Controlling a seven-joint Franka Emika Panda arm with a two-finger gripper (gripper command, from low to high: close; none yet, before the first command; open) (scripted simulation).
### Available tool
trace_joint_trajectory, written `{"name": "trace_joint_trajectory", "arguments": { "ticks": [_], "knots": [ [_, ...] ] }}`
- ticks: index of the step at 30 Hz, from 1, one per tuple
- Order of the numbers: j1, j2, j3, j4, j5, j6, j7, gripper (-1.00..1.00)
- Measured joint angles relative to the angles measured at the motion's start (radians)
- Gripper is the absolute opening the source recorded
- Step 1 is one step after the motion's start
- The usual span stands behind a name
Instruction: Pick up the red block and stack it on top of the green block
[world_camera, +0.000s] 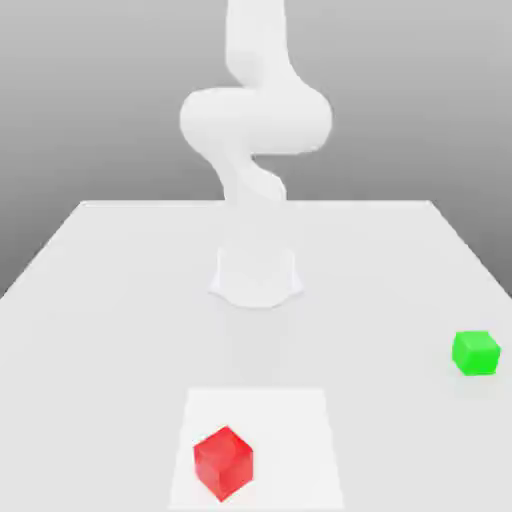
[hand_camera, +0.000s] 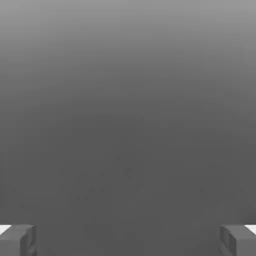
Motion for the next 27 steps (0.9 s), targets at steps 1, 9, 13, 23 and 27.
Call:
{"name": "trace_joint_trajectory", "arguments": {
  "ticks": [1, 9, 13, 23, 27],
  "knots": [
    [0.021, 0.039, -0.022, -0.009, 0.005, 0.015, -0.036, 0.0],
    [0.126, 0.334, -0.145, -0.079, 0.08, 0.133, -0.333, 0.0],
    [0.157, 0.48, -0.183, -0.114, 0.119, 0.191, -0.481, 0.0],
    [0.151, 0.829, -0.205, -0.203, 0.114, 0.342, -0.778, 0.0],
    [0.127, 0.967, -0.178, -0.201, 0.143, 0.44, -0.846, 0.0]
  ]
}}
